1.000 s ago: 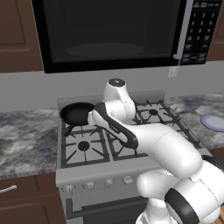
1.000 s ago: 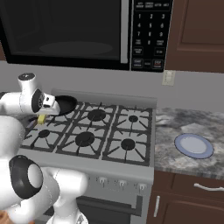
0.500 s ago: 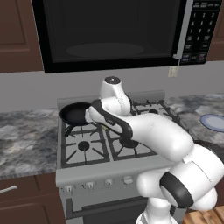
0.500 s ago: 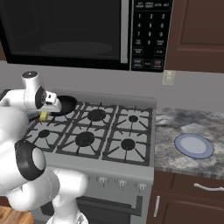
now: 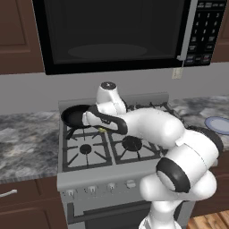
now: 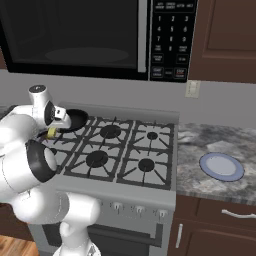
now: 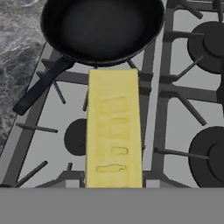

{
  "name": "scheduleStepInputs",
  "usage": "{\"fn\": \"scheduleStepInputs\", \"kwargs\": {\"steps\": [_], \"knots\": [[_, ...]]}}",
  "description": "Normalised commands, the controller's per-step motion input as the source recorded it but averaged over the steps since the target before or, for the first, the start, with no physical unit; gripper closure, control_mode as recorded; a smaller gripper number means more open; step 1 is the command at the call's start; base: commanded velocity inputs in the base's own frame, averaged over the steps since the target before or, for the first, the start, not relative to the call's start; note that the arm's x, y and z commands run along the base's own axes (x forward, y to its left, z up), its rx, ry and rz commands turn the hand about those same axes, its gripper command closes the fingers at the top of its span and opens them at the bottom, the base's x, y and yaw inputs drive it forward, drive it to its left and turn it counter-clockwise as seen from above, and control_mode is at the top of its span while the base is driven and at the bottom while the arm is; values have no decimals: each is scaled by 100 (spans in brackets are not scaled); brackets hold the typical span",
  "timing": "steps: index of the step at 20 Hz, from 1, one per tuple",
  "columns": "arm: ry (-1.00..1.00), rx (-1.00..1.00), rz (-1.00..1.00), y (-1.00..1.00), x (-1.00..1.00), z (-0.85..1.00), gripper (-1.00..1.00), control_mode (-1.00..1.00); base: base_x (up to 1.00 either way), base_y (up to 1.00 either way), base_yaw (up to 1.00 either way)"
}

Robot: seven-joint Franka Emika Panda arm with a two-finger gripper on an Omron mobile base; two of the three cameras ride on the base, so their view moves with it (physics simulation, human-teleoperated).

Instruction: Pick up the butter stick and place it in the pan. Then turn on the burner for the pan.

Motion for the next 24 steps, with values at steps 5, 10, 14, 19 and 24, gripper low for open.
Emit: {"fn": "scheduleStepInputs", "kwargs": {"steps": [5,10,14,19,24], "knots": [[-1,0,0,20,51,-1,100,-100,0,0,0],[-2,0,0,10,60,-3,100,-100,0,0,0],[-2,0,0,0,57,-3,100,-100,0,0,0],[-1,0,0,5,45,-21,100,-100,0,0,0],[0,0,0,20,48,-30,100,-100,0,0,0]]}}
